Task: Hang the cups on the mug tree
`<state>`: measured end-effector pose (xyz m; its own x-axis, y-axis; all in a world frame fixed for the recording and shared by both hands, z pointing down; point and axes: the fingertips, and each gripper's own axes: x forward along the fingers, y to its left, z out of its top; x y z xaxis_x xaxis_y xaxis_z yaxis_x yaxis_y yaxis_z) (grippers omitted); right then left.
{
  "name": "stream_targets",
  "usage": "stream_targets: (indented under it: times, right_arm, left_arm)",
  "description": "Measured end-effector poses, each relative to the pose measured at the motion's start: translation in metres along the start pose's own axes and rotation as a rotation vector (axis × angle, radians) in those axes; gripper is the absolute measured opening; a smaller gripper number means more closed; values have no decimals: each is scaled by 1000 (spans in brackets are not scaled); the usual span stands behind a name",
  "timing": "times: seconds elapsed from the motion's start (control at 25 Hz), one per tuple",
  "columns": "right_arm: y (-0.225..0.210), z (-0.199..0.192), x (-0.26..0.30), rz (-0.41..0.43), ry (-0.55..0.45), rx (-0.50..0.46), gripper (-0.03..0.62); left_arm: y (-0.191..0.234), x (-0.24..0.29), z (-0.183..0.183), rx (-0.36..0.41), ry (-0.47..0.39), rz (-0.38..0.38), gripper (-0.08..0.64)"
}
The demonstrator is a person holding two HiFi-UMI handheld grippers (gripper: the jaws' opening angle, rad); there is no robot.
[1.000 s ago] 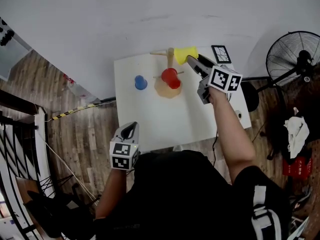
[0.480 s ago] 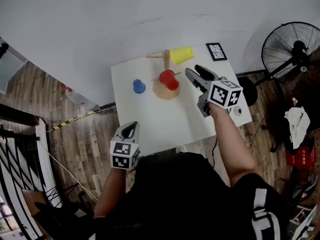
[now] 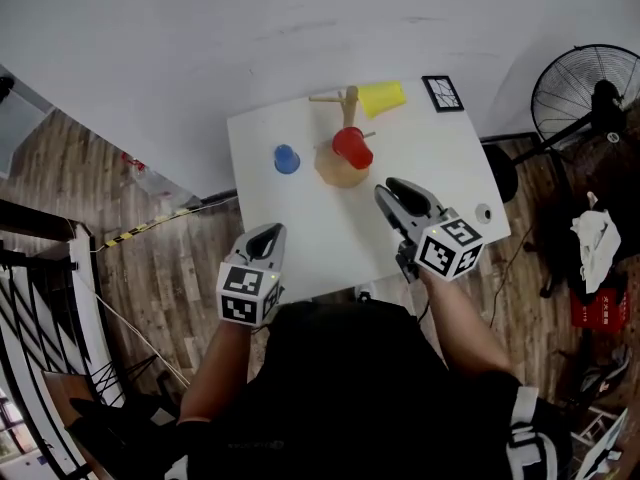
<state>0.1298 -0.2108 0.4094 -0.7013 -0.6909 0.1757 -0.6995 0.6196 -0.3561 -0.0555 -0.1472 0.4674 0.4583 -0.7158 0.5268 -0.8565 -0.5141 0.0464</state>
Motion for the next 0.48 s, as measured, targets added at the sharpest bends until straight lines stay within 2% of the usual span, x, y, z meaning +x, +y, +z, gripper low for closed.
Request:
stream_targets:
  times: [0.04,0.12,0.2,0.36,0.48]
  right_arm:
    - [5,-4,-1,0,-4,-7,108]
    - [14,-16,0,-3,3,-20,46]
    - [21,-29,2,-14,26,-29,21]
    - [36,-48,7,-19,54,-19,8]
    - [51,-56,6,-12,68,-56,8]
  left_arm:
    - [2,-1,1,3,-3,-2,12]
    - [6,0,1,10,-8,-6,12]
    - [11,1,2,17,-14,-7,12]
    - [29,8,5,47,-20,-1,12]
    - [43,17,12,70,-31,8,14]
